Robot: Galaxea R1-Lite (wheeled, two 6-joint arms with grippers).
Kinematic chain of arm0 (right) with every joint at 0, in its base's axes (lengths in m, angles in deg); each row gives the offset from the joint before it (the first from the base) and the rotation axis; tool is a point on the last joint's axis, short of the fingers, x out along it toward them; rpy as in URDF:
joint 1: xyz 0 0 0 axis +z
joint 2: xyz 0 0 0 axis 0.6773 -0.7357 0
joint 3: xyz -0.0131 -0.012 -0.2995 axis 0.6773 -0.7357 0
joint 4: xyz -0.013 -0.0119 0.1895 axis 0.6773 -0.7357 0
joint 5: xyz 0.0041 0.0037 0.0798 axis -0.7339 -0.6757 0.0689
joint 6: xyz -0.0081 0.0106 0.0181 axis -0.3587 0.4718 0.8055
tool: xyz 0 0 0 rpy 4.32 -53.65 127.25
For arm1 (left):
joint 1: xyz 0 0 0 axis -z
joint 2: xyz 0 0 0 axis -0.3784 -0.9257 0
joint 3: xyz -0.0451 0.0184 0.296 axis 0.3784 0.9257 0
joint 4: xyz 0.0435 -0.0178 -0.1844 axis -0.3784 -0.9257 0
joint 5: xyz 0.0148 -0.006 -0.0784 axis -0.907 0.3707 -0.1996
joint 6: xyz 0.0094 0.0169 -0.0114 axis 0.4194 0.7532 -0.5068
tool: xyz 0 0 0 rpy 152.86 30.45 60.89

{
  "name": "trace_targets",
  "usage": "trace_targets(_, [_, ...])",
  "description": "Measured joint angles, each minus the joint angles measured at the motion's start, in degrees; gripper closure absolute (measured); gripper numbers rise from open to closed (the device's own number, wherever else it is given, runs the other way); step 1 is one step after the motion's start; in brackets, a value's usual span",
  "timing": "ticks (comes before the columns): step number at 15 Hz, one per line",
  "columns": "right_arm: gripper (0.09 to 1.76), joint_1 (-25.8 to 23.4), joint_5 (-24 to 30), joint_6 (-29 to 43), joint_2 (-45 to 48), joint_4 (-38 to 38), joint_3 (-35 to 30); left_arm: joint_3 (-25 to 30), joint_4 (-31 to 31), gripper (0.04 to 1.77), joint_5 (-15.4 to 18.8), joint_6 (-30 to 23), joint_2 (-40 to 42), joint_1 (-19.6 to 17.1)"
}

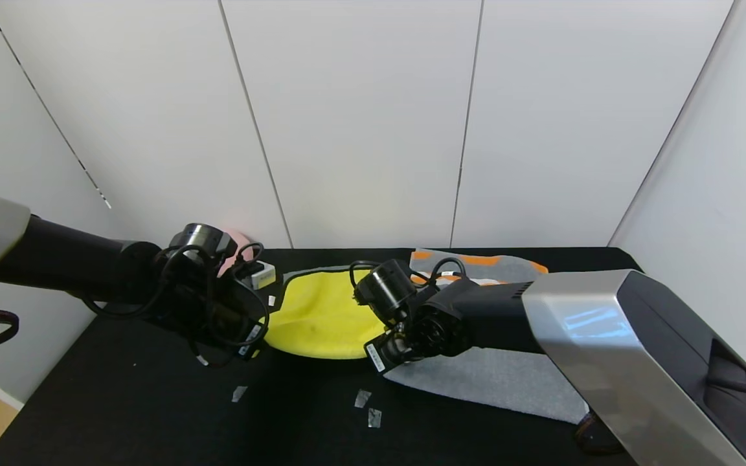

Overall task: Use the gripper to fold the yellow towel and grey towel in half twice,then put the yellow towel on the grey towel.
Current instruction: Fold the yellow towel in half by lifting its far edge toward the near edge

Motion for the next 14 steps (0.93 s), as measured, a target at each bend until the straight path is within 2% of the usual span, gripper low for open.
trace_targets(3, [1.17,-0.1,0.0,0.0,0.0,0.0,0.1,0.0,0.0,1.7,0.0,0.1,0.0,0.0])
trace_targets(4, [1.76,-0.1,0.0,0.1,0.0,0.1,0.1,0.0,0.0,1.7,0.0,0.1,0.0,0.0])
trace_targets(5, [1.71,-0.1,0.0,0.0,0.1,0.1,0.1,0.0,0.0,1.7,0.0,0.1,0.0,0.0])
trace_targets(14, [1.71,0.0,0.4,1.1,1.2,-0.5,0.0,0.2,0.0,1.7,0.0,0.2,0.7,-0.6])
